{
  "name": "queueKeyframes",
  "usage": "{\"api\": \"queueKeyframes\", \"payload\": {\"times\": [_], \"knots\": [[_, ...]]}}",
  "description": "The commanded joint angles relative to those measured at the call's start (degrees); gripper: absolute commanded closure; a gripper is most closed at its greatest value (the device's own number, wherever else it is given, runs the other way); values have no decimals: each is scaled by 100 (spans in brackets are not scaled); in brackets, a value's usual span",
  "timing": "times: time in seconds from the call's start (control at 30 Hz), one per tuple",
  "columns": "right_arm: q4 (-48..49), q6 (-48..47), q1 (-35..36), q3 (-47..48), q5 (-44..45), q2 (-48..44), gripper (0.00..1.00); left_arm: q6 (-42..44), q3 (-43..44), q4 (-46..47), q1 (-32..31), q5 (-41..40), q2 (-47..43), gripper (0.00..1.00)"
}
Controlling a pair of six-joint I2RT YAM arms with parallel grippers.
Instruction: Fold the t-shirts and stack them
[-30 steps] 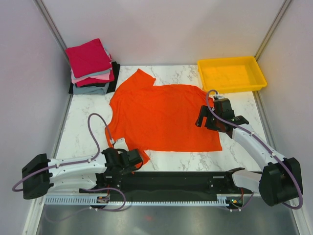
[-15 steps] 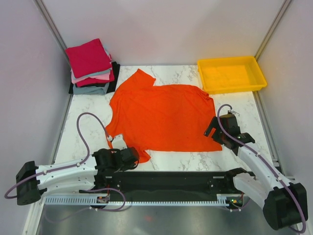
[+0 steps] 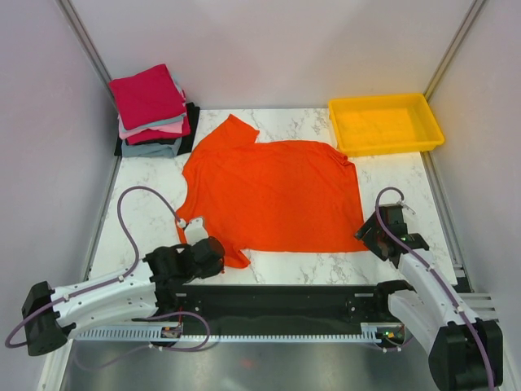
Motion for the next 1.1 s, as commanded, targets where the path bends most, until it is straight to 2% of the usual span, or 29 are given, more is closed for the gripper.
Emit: {"api": "queueKeyframes", "payload": {"times": [0.0,0.43,0.63,0.67,0.7,0.73,0.93,1.07], "knots": [[-47,268,-24,-136,105,6,32,311,-86,290,59,52,-103,98],[-108,338,-33,-171,176,42,64,363,63,282,103,184,-86,98],[-91,259,-24,-259,43,15,72,302,107,264,103,228,-235,98],[-82,233,-24,-259,17,50,77,293,107,255,112,237,-253,98],[-74,233,-24,-267,17,112,92,293,98,255,112,246,-262,98],[-56,233,-24,-268,0,156,99,293,98,247,112,246,-296,98],[-64,189,-33,-206,-9,121,100,495,370,-25,103,246,-323,98],[-354,162,-33,13,-159,-159,100,749,967,-578,112,263,-393,98]]}}
